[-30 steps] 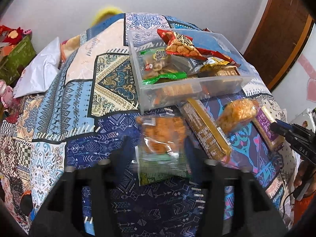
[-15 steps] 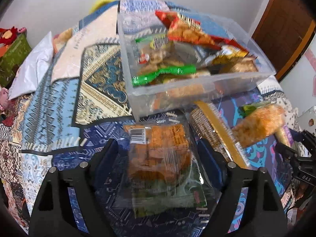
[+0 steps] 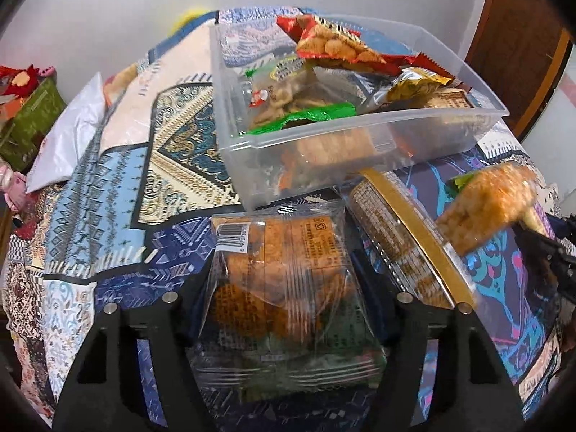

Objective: Organize snacks
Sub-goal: 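Carry the cake pack and coconut roll over the clear box with both tools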

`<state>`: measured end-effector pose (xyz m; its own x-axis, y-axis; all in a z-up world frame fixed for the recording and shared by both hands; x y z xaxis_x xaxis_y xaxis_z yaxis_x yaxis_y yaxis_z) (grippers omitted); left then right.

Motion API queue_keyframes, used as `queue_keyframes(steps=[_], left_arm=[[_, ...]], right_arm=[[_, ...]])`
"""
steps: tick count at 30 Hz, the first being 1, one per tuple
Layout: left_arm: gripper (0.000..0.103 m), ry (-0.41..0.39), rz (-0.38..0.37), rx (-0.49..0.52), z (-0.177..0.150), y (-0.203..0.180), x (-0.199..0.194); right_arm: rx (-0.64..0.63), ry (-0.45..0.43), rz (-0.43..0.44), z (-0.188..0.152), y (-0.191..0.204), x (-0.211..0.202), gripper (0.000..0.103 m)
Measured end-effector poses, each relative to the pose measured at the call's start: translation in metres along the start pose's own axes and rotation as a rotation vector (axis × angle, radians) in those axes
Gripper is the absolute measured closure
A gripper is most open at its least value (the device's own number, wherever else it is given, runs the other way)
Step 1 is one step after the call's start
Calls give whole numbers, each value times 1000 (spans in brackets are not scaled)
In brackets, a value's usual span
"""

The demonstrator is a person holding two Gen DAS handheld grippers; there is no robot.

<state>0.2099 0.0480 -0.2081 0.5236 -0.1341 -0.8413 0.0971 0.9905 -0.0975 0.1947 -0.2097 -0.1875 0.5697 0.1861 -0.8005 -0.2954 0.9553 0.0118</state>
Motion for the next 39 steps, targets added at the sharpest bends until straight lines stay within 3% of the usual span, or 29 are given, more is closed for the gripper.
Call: queue_keyframes(steps=[11, 20, 30, 39], left_arm=[[37, -114, -10, -14, -3, 2, -61], [37, -217, -27, -36, 30, 4, -92], [37, -267, -7, -46, 73, 8, -90], [37, -248, -9, -72, 107, 12, -63]], right_arm=[[20, -106, 19, 22, 0, -40, 60], [3, -226, 51, 67, 14, -68, 60], [-25, -301, 83, 113, 34, -66, 60], [-34, -286, 107, 145, 48, -36, 60]])
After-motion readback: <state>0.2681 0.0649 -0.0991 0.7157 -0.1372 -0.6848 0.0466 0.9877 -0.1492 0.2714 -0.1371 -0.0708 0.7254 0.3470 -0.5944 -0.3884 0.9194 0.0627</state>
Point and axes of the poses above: each gripper's, at about its wrist camera, not at the fingertips, and x roughly the way its jaws point, y to its left, z to its top, the point moved 1 cm from there along x, roughly the way its jaws point, and after that the axes turned 6 degrees about -z, right-handed, at the moved point
